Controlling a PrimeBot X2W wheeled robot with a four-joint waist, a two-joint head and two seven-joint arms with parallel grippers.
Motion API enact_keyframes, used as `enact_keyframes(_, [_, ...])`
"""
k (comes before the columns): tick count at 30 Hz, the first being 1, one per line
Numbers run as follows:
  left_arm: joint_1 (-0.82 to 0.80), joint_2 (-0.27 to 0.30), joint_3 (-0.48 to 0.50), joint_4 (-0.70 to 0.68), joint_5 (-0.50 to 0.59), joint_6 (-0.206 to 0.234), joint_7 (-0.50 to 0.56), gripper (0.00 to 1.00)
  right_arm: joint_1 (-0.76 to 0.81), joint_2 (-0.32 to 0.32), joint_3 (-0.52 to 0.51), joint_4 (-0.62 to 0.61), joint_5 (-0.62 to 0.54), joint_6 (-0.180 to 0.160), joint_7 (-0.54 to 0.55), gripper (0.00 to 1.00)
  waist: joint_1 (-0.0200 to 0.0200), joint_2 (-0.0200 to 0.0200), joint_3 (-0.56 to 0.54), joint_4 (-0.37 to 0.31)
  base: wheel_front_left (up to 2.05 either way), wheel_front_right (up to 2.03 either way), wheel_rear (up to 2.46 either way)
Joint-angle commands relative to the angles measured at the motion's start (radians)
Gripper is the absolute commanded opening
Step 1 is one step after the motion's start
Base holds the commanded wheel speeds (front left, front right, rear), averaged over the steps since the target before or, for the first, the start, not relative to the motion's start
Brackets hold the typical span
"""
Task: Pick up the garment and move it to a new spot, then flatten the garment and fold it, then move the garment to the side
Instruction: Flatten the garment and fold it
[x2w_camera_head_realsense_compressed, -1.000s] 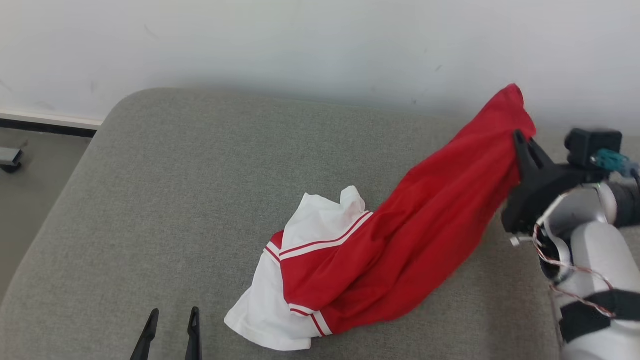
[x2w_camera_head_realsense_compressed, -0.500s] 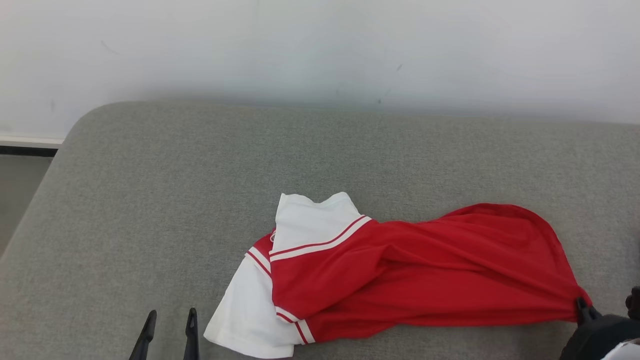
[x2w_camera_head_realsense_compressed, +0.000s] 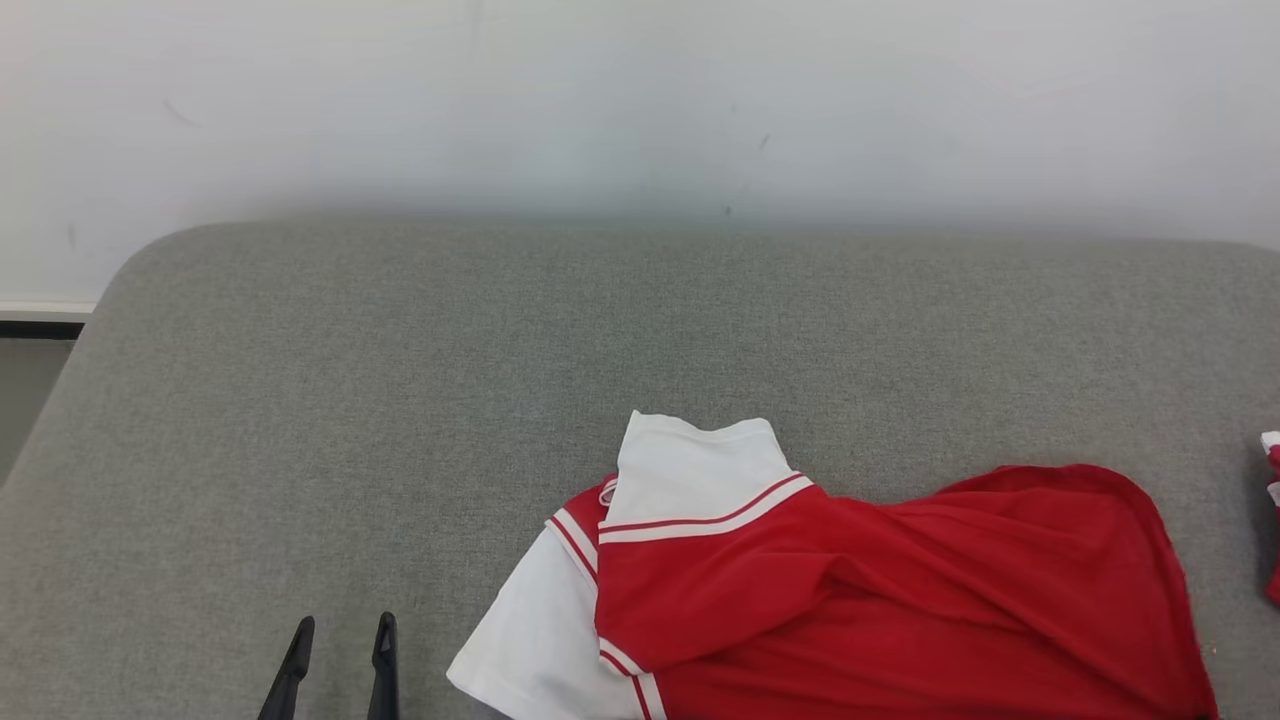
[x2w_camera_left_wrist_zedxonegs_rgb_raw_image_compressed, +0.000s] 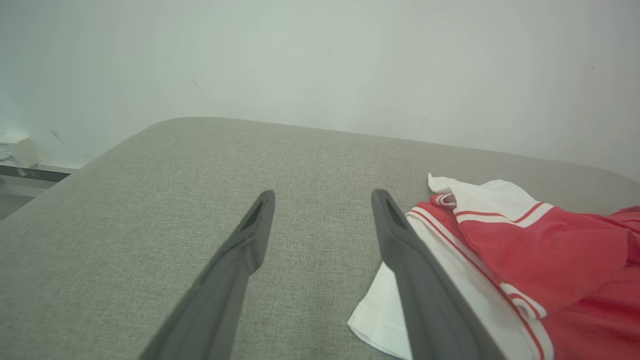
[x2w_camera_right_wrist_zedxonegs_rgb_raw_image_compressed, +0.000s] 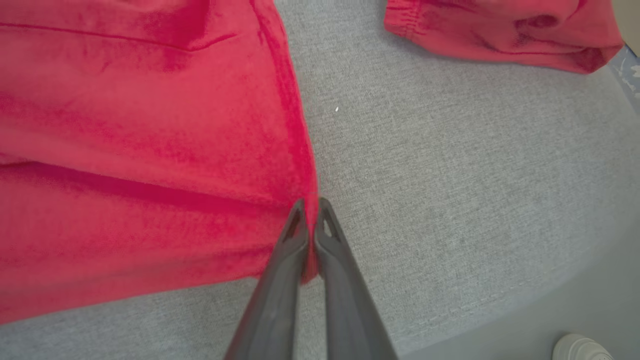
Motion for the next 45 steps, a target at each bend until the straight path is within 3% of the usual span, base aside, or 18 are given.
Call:
enact_keyframes(1, [0.004,0.0,0.002,0.003,-0.006,0.002,-0.003,1.0,0.012,-0.002,-0.006,0.003,0.003,-0.003,-0.014,1.0,0.0001,-0.0001,-0.006,0.002,0.0,0.0,0.0])
enact_keyframes(9, [0.029,-0.001,0.008,0.011,0.0,0.002,-0.003,1.0,0.028,-0.001,0.038,-0.018,0.08,-0.003,-0.215,1.0,0.0001,-0.0001,-0.045,-0.001,0.0,0.0,0.0])
enact_keyframes(14, [0.041,-0.002,0.004,0.012,0.002,0.002,-0.003,1.0,0.032,-0.001,0.135,-0.057,0.111,-0.003,-0.366,1.0,0.0001,-0.0001,-0.066,-0.009,0.0,0.0,0.0])
enact_keyframes(22, [0.06,-0.003,0.018,0.02,-0.001,0.002,-0.003,1.0,0.069,-0.001,0.29,-0.102,0.055,-0.003,-0.613,1.0,0.0001,-0.0001,-0.095,-0.03,0.0,0.0,0.0])
enact_keyframes(35, [0.027,-0.003,-0.01,0.056,-0.026,0.002,-0.003,1.0,0.076,-0.001,0.346,-0.101,0.043,-0.003,-0.647,1.0,0.0001,-0.0001,-0.092,-0.084,0.0,0.0,0.0])
enact_keyframes(40, [-0.078,0.041,-0.097,0.176,-0.061,0.002,0.004,1.0,0.065,-0.001,0.362,-0.11,0.05,-0.003,-0.637,1.0,0.0001,-0.0001,-0.076,-0.117,0.0,0.0,0.0])
enact_keyframes(45, [-0.243,0.062,-0.175,0.324,-0.101,0.002,0.099,1.0,0.05,-0.001,0.383,-0.12,0.06,-0.003,-0.633,1.0,0.0001,-0.0001,-0.05,-0.17,0.0,0.0,0.0])
